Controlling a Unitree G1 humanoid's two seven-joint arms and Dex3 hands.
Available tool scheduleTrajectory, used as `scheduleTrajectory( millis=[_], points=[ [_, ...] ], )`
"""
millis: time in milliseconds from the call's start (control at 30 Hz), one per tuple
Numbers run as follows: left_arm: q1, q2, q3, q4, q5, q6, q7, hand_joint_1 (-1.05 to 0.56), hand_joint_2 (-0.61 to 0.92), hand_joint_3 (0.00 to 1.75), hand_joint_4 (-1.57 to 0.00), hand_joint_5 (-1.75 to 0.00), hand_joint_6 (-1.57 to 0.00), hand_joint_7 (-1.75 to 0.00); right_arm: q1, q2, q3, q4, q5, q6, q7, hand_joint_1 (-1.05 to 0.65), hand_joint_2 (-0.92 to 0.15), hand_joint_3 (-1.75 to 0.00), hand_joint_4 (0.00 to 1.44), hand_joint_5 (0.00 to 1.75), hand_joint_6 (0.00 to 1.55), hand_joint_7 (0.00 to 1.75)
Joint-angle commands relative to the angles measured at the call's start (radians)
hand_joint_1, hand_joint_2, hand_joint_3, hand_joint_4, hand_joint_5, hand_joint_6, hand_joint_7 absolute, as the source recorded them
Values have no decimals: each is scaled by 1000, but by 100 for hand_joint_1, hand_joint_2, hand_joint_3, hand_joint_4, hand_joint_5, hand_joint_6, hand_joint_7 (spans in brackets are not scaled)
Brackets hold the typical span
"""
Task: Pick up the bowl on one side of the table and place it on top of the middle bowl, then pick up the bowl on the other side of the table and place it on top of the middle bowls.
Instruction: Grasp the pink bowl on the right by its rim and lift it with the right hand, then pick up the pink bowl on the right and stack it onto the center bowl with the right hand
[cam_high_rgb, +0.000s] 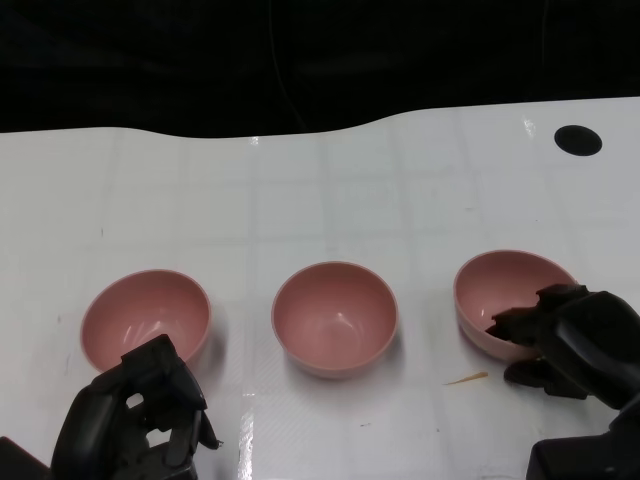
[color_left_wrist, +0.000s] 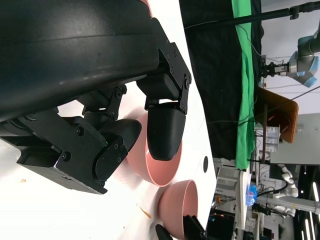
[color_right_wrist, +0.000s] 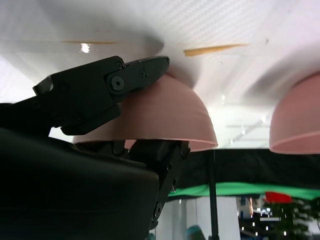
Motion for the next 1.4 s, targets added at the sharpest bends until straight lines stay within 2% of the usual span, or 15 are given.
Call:
scheduleTrajectory(
  millis=[33,133,267,700,833,1267,1333,1400],
  points=[
    [4,5,1,-2,2,-6,5,1,54,129,-77,-175,-70,-165,-2,-1,6,16,11,-11,-5,-7,-92,-34,68,174,51,172],
    [4,4,1,-3,3,-4,7,1,54,129,-77,-175,-70,-165,0,-5,5,6,9,-13,-11,-8,-92,-36,66,175,48,174],
    [3,3,2,-1,4,-6,8,1,54,129,-77,-175,-71,-165,3,-12,4,-15,3,-18,-33,-9,-92,-30,64,175,44,175],
    [-1,0,2,8,12,-16,10,0,53,130,-77,-175,-71,-165,14,-48,-23,-145,17,-34,13,-13,-92,-27,70,175,48,175],
    [-4,-3,1,25,19,-40,4,0,52,131,-78,-175,-71,-164,41,-77,-56,-296,42,-27,100,-13,-91,-26,70,175,49,175],
    [-7,-21,0,38,25,-49,13,0,52,131,-77,-175,-71,-165,46,-92,-80,-506,20,-50,206,-18,-91,-22,73,175,49,174],
    [-6,-25,0,40,24,-49,12,0,52,132,-78,-175,-71,-165,44,-90,-81,-533,23,-48,235,-18,-91,-15,70,175,52,166],
    [-9,-29,0,48,23,-60,6,0,52,132,-78,-175,-71,-165,38,-84,-79,-550,21,-51,252,-19,-92,-18,71,175,53,164]
  ],
)
